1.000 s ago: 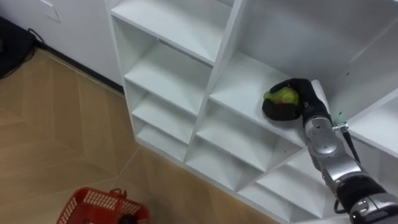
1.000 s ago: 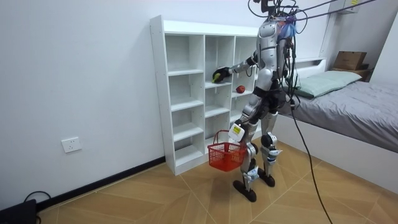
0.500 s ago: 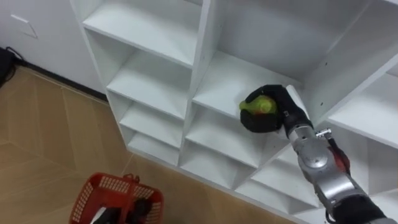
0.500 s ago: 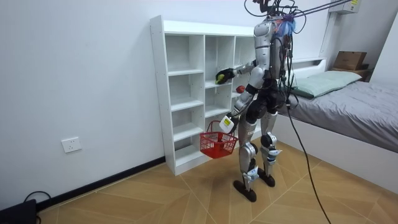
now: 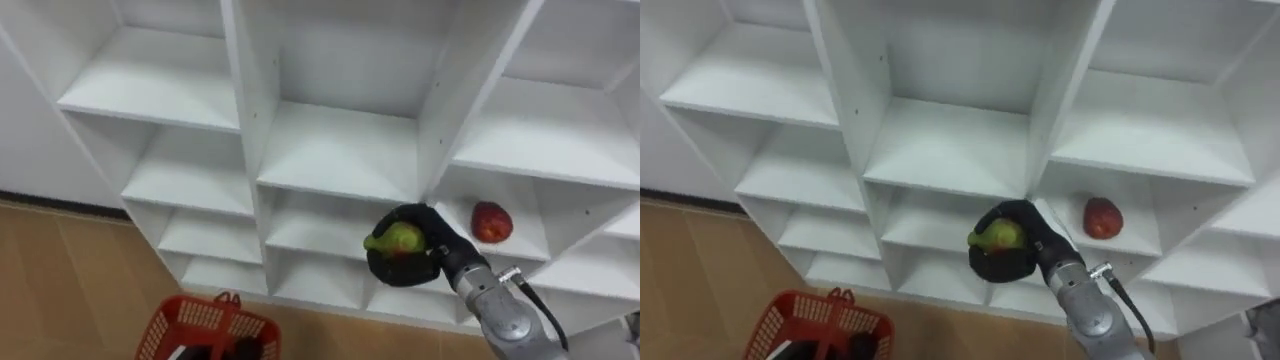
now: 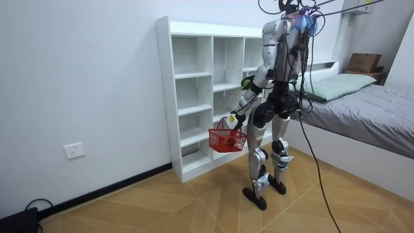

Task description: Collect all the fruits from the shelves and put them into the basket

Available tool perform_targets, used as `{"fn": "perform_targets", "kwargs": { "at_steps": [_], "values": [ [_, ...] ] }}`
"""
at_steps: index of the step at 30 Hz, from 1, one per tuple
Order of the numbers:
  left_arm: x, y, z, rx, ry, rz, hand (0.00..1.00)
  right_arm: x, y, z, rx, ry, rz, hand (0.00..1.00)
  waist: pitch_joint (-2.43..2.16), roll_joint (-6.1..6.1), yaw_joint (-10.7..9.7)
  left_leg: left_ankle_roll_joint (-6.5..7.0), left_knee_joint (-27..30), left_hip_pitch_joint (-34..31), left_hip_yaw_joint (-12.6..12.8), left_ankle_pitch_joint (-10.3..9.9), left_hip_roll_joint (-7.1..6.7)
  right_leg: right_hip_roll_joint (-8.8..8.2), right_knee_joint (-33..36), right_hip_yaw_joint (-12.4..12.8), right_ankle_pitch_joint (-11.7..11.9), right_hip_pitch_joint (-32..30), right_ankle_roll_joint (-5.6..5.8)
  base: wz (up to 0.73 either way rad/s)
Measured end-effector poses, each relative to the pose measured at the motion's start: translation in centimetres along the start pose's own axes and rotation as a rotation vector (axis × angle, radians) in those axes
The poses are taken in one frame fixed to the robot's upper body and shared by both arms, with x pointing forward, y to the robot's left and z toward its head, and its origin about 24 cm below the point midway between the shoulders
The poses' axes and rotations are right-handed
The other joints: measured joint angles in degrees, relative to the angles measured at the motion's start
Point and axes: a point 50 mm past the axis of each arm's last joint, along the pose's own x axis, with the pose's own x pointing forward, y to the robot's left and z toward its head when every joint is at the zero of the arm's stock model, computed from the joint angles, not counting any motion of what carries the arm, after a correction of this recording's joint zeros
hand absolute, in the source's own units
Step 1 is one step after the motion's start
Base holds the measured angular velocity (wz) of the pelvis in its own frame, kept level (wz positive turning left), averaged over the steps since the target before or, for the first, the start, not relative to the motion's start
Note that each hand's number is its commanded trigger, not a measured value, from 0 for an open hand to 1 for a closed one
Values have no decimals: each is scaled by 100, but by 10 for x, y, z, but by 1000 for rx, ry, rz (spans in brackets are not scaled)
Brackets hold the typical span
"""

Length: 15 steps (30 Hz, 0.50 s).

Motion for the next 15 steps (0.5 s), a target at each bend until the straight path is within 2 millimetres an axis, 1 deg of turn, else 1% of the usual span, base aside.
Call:
{"fn": "perform_targets", "kwargs": {
  "at_steps": [3,6,7,10,11,12,15],
  "values": [
    [0,-2,1,10,-7,-11,100,-1,2,2,-6,-10,19,100,2,5,-75,1,-89,123,152,-1,23,23,-4,160,1,15,1,-27],
    [0,-6,1,24,-10,-24,100,-2,5,1,-5,-7,24,100,15,34,-145,6,-127,198,253,-5,36,36,0,269,2,5,2,-19],
    [0,-6,1,25,-9,-27,100,-3,6,0,-2,-2,25,100,13,40,-150,7,-143,216,269,-6,38,36,1,279,2,3,2,-13],
    [1,-9,2,36,-12,-36,100,-9,11,-7,11,24,38,100,35,87,-155,7,-193,275,335,-9,52,44,4,307,2,2,2,-14],
    [0,-10,1,34,-11,-37,100,-10,13,-9,16,30,49,100,45,118,-154,7,-224,302,375,-9,59,54,9,374,2,-6,1,-19],
    [1,-12,1,31,-12,-39,100,-11,15,-10,23,33,59,100,36,144,-158,7,-259,313,401,-9,69,66,19,404,3,-36,0,-19],
    [2,-17,5,8,-24,-38,100,-12,22,-11,29,37,83,100,51,196,-167,1,-263,309,426,-13,81,82,19,435,9,-56,-8,-9]
  ]
}}
